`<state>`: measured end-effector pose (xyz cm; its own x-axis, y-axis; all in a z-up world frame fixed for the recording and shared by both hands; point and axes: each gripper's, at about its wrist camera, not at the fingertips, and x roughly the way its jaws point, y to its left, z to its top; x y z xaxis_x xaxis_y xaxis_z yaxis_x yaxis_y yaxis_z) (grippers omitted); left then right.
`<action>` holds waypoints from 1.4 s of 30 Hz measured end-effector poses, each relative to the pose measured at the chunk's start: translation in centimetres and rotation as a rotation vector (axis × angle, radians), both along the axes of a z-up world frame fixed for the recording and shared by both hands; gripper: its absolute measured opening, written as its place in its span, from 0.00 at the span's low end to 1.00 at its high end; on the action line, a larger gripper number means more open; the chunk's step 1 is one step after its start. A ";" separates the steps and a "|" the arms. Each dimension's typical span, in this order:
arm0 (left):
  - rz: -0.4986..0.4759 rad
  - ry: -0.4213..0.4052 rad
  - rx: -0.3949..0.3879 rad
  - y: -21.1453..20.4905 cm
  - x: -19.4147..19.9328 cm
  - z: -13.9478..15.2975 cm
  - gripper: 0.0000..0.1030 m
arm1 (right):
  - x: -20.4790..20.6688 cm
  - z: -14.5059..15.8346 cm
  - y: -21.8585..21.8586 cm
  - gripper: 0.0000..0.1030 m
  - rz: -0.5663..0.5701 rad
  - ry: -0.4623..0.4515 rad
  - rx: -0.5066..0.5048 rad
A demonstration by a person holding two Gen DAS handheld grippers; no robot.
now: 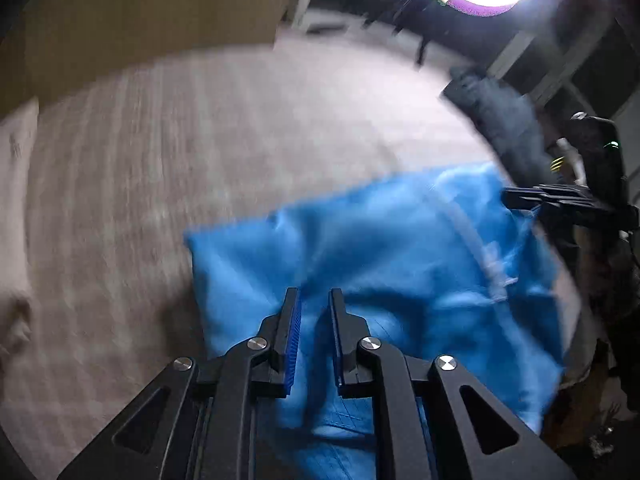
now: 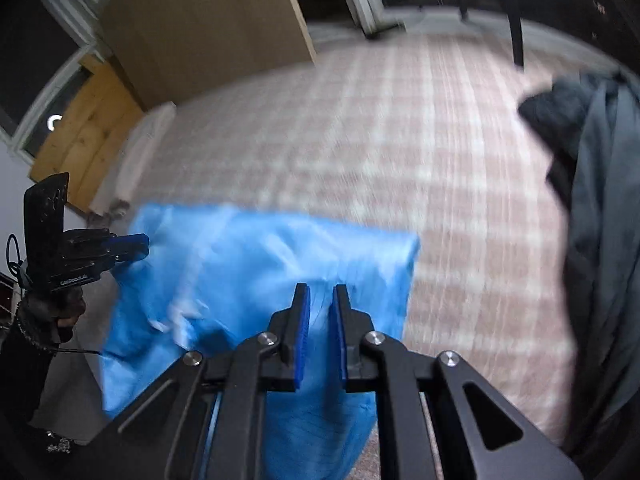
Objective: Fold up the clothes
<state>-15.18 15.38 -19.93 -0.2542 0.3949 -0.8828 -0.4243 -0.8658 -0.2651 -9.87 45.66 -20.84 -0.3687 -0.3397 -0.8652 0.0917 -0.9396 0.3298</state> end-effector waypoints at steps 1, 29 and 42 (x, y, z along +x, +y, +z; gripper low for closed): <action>-0.008 0.023 -0.008 0.0 0.3 0.0 0.10 | 0.2 -0.8 -0.1 0.11 0.005 -0.011 0.010; 0.388 -0.078 0.152 -7.2 8.9 2.4 0.38 | 7.7 1.1 1.4 0.62 -0.183 -0.024 0.051; 0.428 -0.084 0.027 -3.9 6.5 -0.5 0.48 | 7.8 -0.3 -0.8 0.68 -0.130 -0.010 0.113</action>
<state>-8.72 11.45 -20.45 -0.3272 0.2928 -0.8985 -0.0050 -0.9513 -0.3082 -2.07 44.89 -21.11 -0.3947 -0.1903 -0.8989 -0.0356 -0.9744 0.2219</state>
